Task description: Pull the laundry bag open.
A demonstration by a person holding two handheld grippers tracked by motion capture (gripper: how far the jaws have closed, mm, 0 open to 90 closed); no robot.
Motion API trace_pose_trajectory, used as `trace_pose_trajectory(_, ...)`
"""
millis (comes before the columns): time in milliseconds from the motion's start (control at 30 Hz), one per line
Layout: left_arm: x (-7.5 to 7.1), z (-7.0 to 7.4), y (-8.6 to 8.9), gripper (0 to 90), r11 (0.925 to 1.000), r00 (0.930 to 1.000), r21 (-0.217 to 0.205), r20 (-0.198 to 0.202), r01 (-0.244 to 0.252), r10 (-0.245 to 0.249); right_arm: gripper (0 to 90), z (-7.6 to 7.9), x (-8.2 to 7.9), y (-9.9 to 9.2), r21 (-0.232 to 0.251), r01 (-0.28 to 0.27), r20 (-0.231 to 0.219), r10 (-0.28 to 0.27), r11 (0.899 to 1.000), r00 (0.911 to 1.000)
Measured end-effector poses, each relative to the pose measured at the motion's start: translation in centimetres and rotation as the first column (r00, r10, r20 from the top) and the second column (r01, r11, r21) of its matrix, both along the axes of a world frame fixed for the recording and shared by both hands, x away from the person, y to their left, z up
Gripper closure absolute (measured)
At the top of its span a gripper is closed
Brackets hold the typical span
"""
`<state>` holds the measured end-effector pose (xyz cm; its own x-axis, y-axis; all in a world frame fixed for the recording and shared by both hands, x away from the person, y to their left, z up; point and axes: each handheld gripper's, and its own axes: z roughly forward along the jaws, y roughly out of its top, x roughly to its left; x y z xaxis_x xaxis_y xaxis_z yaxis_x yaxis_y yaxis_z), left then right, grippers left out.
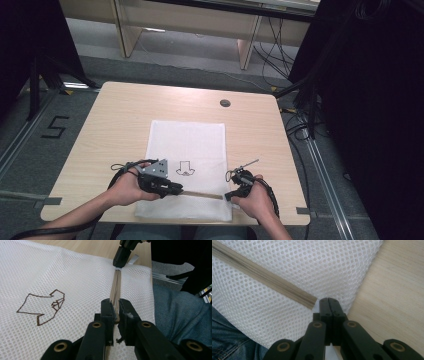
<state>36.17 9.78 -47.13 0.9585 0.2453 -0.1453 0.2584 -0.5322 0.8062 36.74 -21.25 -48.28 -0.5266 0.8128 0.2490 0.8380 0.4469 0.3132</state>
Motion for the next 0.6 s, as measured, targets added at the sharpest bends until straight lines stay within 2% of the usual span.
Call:
trace_pose_trajectory(100,0.1,0.0,0.2,81.6,1.0000,1.0000,0.000,0.001,0.003,-0.003,90.0,0.0,0.0,0.0,0.000,0.002,0.006,-0.002,1.000,1.0000)
trace_pose_trajectory(167,0.2,0.1,0.5,81.6,0.9999,1.0000,0.017,0.005,0.002,-0.002,90.0,0.0,0.0,0.0,0.002,0.005,0.001,-0.005,1.000,1.0000)
trace_pose_trajectory(267,0.1,0.0,0.7,81.6,1.0000,1.0000,0.004,-0.001,-0.009,0.009,90.0,0.0,0.0,0.0,0.002,0.001,-0.001,-0.001,1.000,1.0000)
trace_pose_trajectory(333,0.2,0.0,0.8,81.6,0.9999,0.9999,0.015,0.017,-0.003,0.003,90.0,0.0,0.0,0.0,0.001,0.002,-0.002,-0.002,1.000,1.0000)
trace_pose_trajectory(367,0.1,0.0,0.9,81.6,0.9999,0.9999,0.012,0.004,-0.010,0.010,90.0,0.0,0.0,0.0,0.000,0.002,-0.002,-0.002,1.000,1.0000)
trace_pose_trajectory(467,0.1,0.1,0.9,81.6,0.9999,1.0000,0.011,-0.005,-0.002,0.002,90.0,0.0,0.0,0.0,0.001,0.006,0.001,-0.006,1.000,1.0000)
trace_pose_trajectory(533,0.1,0.1,0.9,81.6,0.9999,0.9999,0.005,-0.004,-0.015,0.015,90.0,0.0,0.0,0.0,0.001,0.006,0.001,-0.006,1.000,1.0000)
trace_pose_trajectory(600,0.2,0.1,1.1,81.6,0.9998,0.9999,0.017,0.010,-0.005,0.005,90.0,0.0,0.0,0.0,0.001,0.003,0.005,-0.003,1.000,1.0000)
